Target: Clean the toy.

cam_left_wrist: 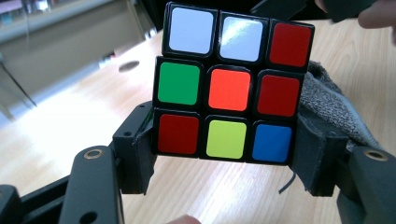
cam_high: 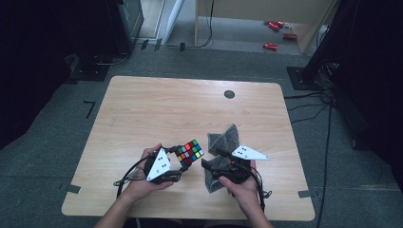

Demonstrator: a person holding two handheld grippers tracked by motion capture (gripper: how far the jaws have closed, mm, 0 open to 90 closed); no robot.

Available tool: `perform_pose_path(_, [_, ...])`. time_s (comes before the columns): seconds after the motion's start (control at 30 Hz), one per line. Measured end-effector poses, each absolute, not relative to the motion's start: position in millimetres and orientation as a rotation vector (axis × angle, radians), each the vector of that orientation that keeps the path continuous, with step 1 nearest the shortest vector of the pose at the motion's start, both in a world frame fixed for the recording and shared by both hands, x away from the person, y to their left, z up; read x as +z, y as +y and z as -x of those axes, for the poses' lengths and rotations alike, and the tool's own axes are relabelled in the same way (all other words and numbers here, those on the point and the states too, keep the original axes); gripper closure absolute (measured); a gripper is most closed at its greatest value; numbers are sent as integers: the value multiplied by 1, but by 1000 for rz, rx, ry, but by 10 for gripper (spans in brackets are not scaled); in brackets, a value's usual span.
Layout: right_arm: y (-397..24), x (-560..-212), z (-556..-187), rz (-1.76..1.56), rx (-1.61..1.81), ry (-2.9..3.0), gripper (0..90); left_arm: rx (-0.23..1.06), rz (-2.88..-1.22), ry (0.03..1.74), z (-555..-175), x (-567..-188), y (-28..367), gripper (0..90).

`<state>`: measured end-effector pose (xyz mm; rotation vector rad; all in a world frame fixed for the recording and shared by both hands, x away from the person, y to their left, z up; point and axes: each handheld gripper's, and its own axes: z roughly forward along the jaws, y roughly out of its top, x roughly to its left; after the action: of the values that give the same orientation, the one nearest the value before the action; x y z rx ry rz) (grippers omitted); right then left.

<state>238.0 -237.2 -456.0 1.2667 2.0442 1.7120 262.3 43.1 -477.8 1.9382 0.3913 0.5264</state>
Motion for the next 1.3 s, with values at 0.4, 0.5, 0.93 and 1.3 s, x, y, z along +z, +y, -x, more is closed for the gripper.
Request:
perform_pose_path(0.4, [-266, -488, -260, -1259, 1232, 2002, 206, 363, -1895, 482, -273, -474, 56, 339])
perform_pose_path(0.5, [-264, -497, -263, -1261, 1193, 2036, 203, 336, -1879, 512, -275, -474, 58, 339])
perform_pose_path(0.93, [-253, -521, -268, -1200, 952, 2234, 145, 295, -1891, 565, -279, -475, 59, 338])
perform_pose_path(1.3, [-259, -522, -264, -1253, 948, 2115, 463, 262, -1874, 610, -281, -477, 61, 339])
